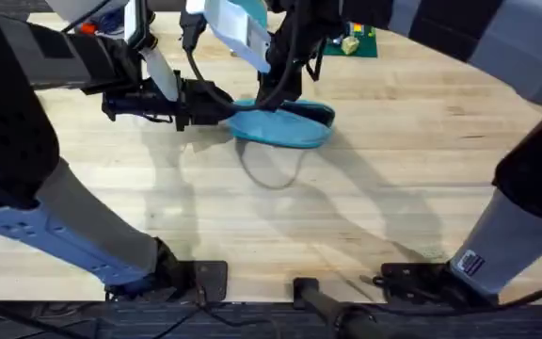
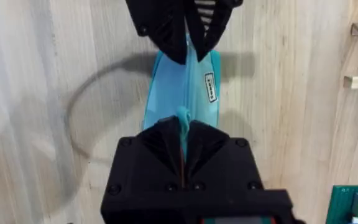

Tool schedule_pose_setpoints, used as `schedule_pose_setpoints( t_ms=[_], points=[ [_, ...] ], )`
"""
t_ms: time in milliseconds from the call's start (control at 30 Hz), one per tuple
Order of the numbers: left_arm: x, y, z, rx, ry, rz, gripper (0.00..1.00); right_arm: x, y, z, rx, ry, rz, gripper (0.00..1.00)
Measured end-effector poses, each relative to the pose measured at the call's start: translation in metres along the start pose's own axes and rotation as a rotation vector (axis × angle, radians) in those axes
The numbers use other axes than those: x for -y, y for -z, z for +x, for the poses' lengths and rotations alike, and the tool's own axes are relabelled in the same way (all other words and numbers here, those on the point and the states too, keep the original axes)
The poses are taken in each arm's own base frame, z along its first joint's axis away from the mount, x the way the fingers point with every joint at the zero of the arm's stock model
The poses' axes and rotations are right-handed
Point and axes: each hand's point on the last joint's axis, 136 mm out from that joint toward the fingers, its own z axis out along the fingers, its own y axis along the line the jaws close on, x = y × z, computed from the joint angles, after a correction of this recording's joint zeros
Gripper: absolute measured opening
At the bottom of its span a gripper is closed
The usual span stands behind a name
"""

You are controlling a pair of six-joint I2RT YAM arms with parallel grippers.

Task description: Unzip the bag, pick up the pens from the table one at a time and place them inside, then zip the bag closed.

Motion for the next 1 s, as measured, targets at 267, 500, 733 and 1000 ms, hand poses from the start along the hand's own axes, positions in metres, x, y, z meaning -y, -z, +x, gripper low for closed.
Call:
schedule_pose_setpoints(
  t_ms=[267, 500, 733, 1000],
  points=[
    [0.000, 0.000, 0.000, 0.000, 0.000, 0.000, 0.038, 0.002, 0.000, 0.001, -0.008, -0.024, 0.008, 0.032],
    [0.000, -0.001, 0.000, 0.001, 0.000, 0.002, 0.038, 0.001, 0.000, 0.007, -0.068, -0.085, 0.042, 0.032],
    [0.002, -0.002, -0.001, 0.000, -0.002, 0.008, 0.038, -0.014, 0.009, 0.024, -0.165, -0.118, -0.003, 0.031],
    [0.001, -0.001, -0.001, 0.002, 0.002, 0.006, 0.038, -0.009, 0.016, 0.039, -0.238, -0.145, 0.027, 0.030]
  ],
)
